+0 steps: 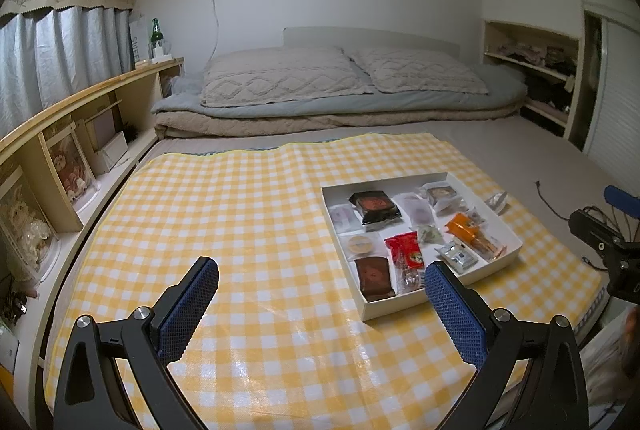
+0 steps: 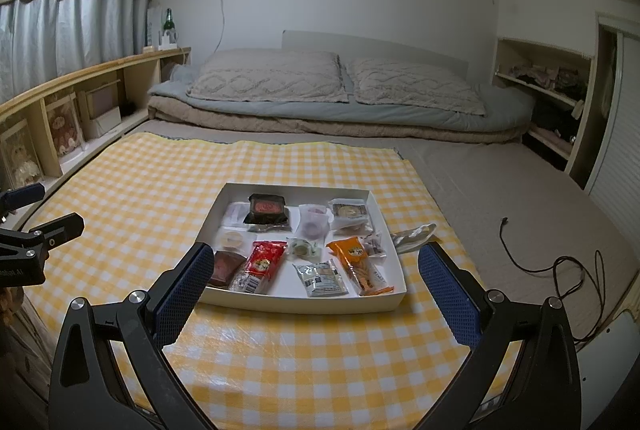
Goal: Organize snacks
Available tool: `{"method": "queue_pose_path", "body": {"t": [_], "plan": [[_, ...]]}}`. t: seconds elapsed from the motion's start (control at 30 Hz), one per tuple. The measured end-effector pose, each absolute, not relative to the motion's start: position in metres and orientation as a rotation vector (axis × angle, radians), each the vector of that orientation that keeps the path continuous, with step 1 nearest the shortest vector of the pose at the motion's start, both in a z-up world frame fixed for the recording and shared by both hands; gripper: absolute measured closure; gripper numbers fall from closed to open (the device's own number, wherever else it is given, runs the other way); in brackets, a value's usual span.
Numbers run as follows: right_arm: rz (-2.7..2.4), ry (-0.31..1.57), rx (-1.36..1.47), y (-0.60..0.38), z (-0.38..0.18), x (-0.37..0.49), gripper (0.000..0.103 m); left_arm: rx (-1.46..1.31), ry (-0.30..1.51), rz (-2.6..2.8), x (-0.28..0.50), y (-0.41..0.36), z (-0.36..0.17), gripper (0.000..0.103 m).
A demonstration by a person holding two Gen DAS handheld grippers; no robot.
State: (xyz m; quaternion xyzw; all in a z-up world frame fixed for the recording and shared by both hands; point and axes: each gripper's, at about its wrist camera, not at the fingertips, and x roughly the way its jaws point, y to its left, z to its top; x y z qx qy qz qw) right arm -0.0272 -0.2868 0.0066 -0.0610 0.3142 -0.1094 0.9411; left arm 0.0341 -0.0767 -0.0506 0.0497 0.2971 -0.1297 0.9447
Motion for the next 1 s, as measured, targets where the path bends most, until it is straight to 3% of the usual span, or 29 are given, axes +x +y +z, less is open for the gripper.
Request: {"method": "queue_pose_path", "body": {"t": [1.0], "plan": [[-0.216, 0.647, -0.135, -0.2946, 0.0060, -0.0259, 0.000, 0.109, 0.598, -0.232, 0.0291, -0.0814, -0.0506, 0.000]]}}
